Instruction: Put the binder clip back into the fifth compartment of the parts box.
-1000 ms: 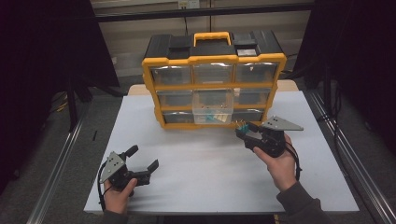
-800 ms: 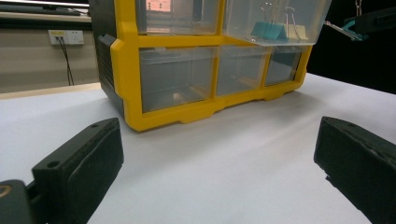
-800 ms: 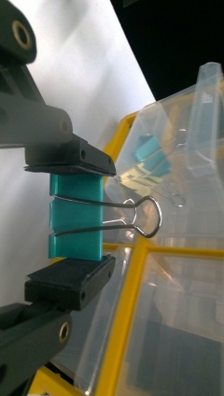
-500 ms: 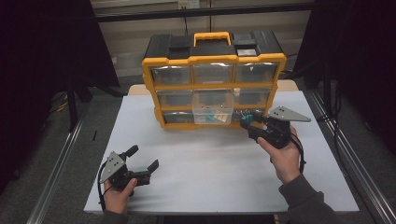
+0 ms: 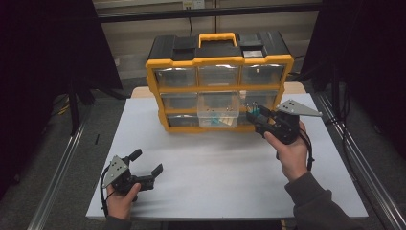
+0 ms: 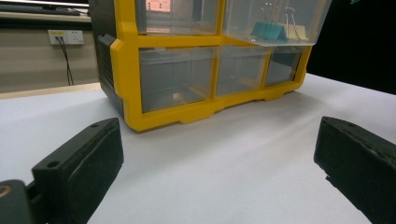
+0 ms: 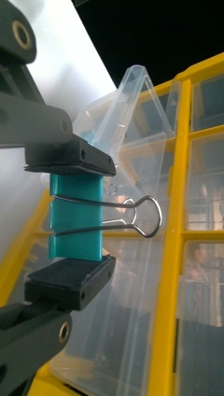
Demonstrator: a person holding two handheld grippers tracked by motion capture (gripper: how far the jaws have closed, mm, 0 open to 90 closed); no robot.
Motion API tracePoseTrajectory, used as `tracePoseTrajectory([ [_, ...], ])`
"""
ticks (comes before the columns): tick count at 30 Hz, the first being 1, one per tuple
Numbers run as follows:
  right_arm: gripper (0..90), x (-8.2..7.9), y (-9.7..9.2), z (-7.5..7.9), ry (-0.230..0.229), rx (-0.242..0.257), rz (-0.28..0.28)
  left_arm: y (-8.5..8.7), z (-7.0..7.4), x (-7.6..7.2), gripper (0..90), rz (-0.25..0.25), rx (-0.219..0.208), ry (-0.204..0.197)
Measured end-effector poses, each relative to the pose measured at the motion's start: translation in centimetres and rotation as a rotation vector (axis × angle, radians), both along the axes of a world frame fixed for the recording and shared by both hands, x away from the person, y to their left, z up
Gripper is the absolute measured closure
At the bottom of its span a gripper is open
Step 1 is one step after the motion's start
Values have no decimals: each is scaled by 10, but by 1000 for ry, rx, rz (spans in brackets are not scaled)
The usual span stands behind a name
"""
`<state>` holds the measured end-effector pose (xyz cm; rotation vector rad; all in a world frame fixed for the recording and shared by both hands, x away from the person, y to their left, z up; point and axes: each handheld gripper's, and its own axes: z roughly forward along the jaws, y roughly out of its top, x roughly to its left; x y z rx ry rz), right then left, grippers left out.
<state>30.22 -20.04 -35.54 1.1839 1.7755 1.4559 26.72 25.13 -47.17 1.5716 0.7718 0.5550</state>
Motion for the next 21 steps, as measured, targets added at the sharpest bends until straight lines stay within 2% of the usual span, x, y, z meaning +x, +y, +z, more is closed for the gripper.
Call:
tracePoseTrajectory([
  [16,502,12,13,22,-22,-9,7,0,0,0,15,1,-1,0],
  [17,501,12,14,22,-26,-5,8,-1,0,0,15,6,-23,2],
  [18,502,13,16,23,-25,-9,8,-1,0,0,15,6,-26,2],
  [21,501,15,21,25,-26,-16,18,0,0,0,15,-1,-12,-1],
])
